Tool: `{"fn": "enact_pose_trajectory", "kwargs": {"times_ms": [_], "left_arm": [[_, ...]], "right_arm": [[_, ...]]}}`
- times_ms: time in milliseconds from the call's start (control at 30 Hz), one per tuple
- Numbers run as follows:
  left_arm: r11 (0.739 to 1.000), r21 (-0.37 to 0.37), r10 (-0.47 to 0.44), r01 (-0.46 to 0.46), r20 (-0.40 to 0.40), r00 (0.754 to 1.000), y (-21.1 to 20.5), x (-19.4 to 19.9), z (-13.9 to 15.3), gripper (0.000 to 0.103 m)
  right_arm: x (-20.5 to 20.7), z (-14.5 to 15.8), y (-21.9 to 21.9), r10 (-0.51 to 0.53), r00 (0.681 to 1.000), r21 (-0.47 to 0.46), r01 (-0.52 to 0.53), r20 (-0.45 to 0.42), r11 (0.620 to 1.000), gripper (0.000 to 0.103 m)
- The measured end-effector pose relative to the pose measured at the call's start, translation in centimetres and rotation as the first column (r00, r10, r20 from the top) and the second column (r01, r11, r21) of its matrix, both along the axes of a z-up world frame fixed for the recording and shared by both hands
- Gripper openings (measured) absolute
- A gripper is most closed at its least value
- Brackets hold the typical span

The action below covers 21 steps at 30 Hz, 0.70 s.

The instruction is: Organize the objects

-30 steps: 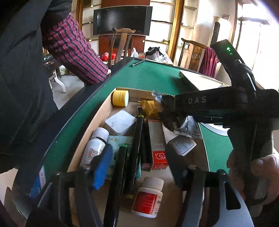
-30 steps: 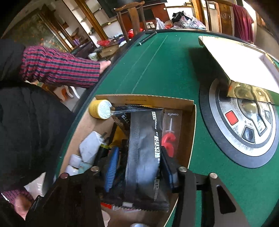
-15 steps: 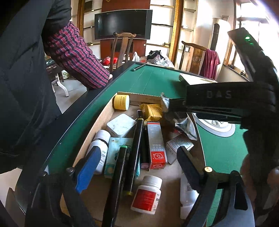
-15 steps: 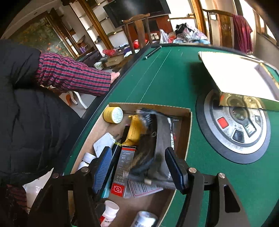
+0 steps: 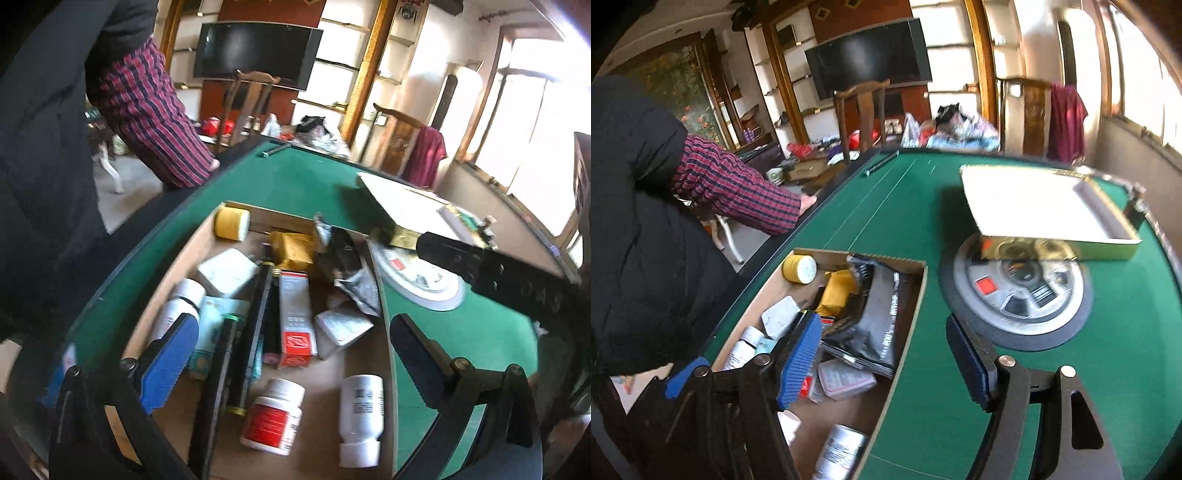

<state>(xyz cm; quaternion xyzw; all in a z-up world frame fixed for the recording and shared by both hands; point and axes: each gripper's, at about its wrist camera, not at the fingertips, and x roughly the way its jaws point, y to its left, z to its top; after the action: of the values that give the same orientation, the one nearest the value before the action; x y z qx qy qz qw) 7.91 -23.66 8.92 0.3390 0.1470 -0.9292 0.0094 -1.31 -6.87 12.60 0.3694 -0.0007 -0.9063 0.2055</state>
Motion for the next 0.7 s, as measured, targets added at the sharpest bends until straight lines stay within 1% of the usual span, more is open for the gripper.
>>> {"fn": "enact_pose_trajectory", "kwargs": {"times_ms": [67,100,167,200,267,367,433,500,533,600,633,700], "left_arm": [[0.999,0.043,-0.014,0.015,-0.03,0.999,-0.3,0.5,0.2,0.103],[0.999,0.039,-0.011,0.013,-0.041,0.999,-0.4,0.8,0.5,0.103],[1.0,-0.001,-0.011,0.011,-0.056,0.998,-0.1,1.0,1.1,0.103],[1.0,-0.009,-0.026,0.025,-0.069,0.997,-0.1,1.2,1.5,0.103],[0.998,0.02,-0.061,0.063,-0.085,0.994,-0.3,1.6,2.1,0.103],[0.998,0.004,-0.062,0.062,-0.087,0.994,-0.4,1.8,2.6,0.103],[1.0,-0.01,-0.027,0.027,-0.076,0.997,-0.5,1.9,2.6,0.103],[0.996,-0.048,0.066,-0.068,-0.053,0.996,-0.7,2.0,2.1,0.103],[0.994,-0.06,0.086,-0.089,-0.046,0.995,-0.7,2.0,1.9,0.103],[0.985,-0.078,0.154,-0.154,-0.002,0.988,-1.0,1.8,1.2,0.103],[0.981,-0.085,0.174,-0.173,0.01,0.985,-1.2,1.9,1.1,0.103],[0.97,-0.101,0.224,-0.219,0.033,0.974,-1.5,1.8,0.5,0.103]], "right_arm": [[0.8,0.4,0.4,-0.006,0.999,0.015,0.006,-0.035,1.0,0.08],[1.2,0.5,0.6,-0.007,0.999,0.024,0.008,-0.049,1.0,0.08],[1.8,0.5,0.8,-0.004,0.998,0.03,0.005,-0.057,1.0,0.081],[2.0,0.3,0.9,-0.001,0.998,0.035,0.003,-0.055,0.999,0.081],[2.5,0.0,1.0,-0.002,0.998,0.044,0.004,-0.055,0.999,0.081],[3.1,-0.4,1.1,-0.001,0.998,0.052,0.004,-0.059,0.999,0.081],[3.6,-0.4,1.2,-0.004,0.998,0.056,0.008,-0.067,0.998,0.081],[4.1,-0.4,1.2,-0.017,0.995,0.082,0.025,-0.096,0.996,0.081],[4.4,-0.3,1.1,-0.031,0.992,0.108,0.044,-0.119,0.993,0.081],[5.3,-0.3,0.7,-0.076,0.977,0.189,0.114,-0.199,0.975,0.082],[5.7,-0.4,0.5,-0.09,0.968,0.22,0.143,-0.236,0.965,0.083],[6.7,-0.6,-0.4,-0.093,0.945,0.294,0.19,-0.313,0.937,0.088]]}}
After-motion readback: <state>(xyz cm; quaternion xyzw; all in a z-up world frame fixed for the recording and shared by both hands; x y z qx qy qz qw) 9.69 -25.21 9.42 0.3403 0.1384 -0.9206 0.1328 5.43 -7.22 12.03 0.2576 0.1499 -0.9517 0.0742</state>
